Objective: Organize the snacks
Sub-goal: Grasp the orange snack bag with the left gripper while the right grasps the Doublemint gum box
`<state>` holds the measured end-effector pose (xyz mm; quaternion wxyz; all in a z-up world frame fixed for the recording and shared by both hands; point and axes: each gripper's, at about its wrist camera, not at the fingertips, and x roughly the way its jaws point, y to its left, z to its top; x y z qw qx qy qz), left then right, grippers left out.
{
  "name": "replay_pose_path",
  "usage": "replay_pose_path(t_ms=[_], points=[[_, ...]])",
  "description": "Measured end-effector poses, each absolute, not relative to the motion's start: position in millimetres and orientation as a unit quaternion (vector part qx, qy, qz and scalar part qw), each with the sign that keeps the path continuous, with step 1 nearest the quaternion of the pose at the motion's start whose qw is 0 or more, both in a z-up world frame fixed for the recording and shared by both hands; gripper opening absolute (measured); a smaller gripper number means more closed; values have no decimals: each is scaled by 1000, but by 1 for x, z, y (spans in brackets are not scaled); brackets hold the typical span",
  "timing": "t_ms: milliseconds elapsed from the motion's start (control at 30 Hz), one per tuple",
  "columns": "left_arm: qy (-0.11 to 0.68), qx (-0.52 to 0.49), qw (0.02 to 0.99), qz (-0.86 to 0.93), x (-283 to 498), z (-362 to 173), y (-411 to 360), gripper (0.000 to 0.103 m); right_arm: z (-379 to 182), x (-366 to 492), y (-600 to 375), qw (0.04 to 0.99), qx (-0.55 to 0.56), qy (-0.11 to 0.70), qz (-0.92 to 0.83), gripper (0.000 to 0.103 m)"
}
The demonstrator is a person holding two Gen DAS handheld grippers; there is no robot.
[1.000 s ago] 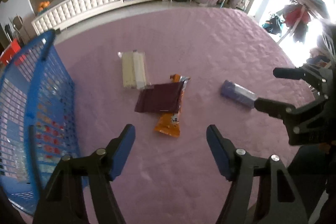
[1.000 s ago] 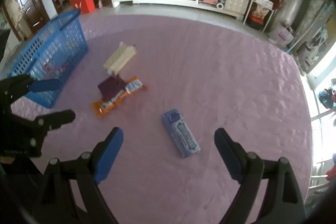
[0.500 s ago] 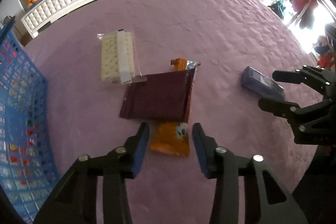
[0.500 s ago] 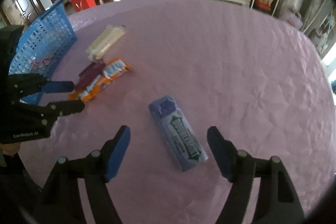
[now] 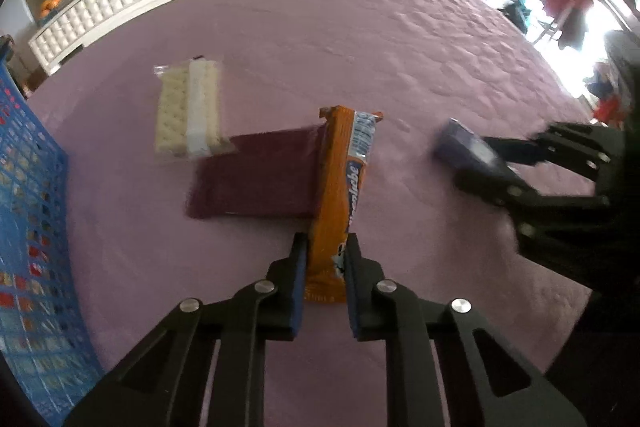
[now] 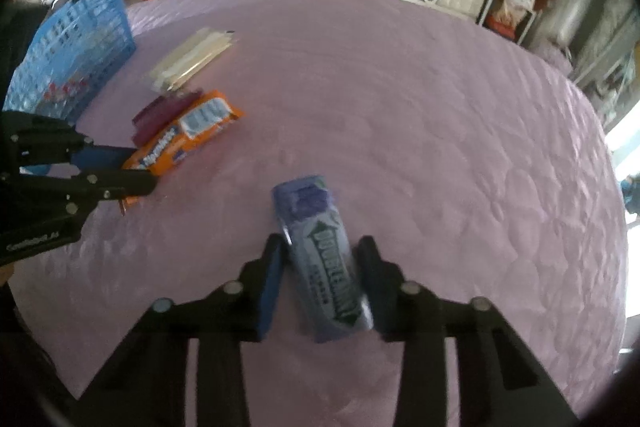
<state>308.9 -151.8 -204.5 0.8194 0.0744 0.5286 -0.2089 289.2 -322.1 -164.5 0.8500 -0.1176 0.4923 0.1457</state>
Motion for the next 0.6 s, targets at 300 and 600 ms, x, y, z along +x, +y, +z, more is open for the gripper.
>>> replay_pose_path(t_ms=[300,600], points=[[520,74,823,-216,262,-197,-152,15,-162,273,-313,843,-80,514,135,37],[485,65,849,-199,240,-157,-118,14,-134,242,-299,844,-53,518,132,36]])
